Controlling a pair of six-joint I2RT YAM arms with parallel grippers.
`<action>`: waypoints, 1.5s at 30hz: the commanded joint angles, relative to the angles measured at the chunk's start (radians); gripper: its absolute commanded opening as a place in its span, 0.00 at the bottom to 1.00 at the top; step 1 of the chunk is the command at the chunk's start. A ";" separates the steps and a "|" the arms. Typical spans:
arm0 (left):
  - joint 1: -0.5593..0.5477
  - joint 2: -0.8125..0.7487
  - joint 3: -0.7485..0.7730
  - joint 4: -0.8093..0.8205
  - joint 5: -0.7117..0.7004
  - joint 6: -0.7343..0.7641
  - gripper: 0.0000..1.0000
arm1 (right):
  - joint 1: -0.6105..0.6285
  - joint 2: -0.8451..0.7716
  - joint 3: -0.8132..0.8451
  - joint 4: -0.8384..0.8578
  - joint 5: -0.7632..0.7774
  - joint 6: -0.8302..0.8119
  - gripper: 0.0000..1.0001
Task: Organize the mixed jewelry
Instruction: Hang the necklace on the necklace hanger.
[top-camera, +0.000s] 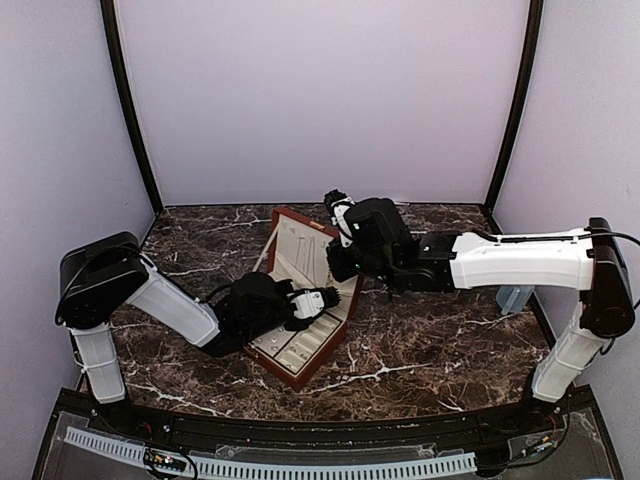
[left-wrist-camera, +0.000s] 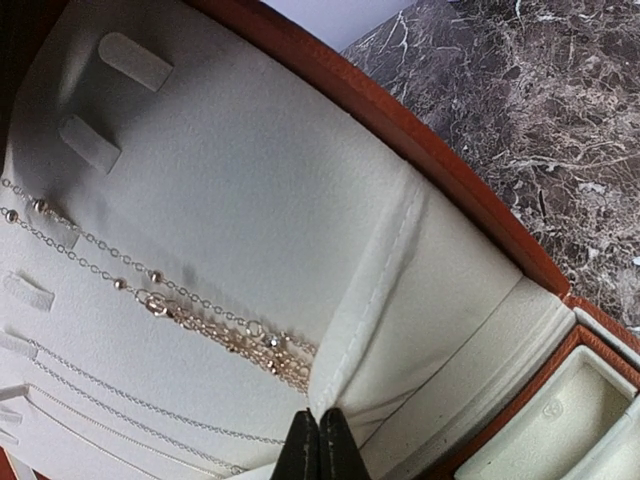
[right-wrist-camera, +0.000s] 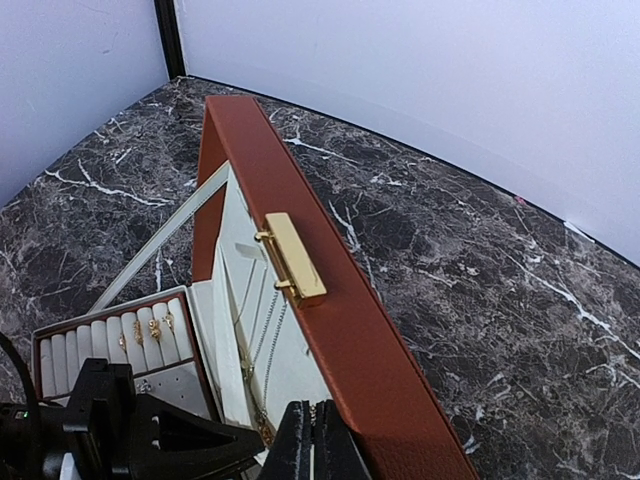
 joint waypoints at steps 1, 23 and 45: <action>-0.035 0.024 -0.027 0.021 0.060 -0.032 0.00 | -0.011 0.004 0.002 0.014 0.076 0.029 0.00; -0.040 0.024 -0.044 0.069 0.068 -0.031 0.00 | -0.011 0.036 0.055 -0.008 0.152 0.049 0.00; -0.041 0.022 -0.048 0.078 0.061 -0.025 0.00 | -0.026 0.108 0.088 -0.032 -0.228 0.069 0.00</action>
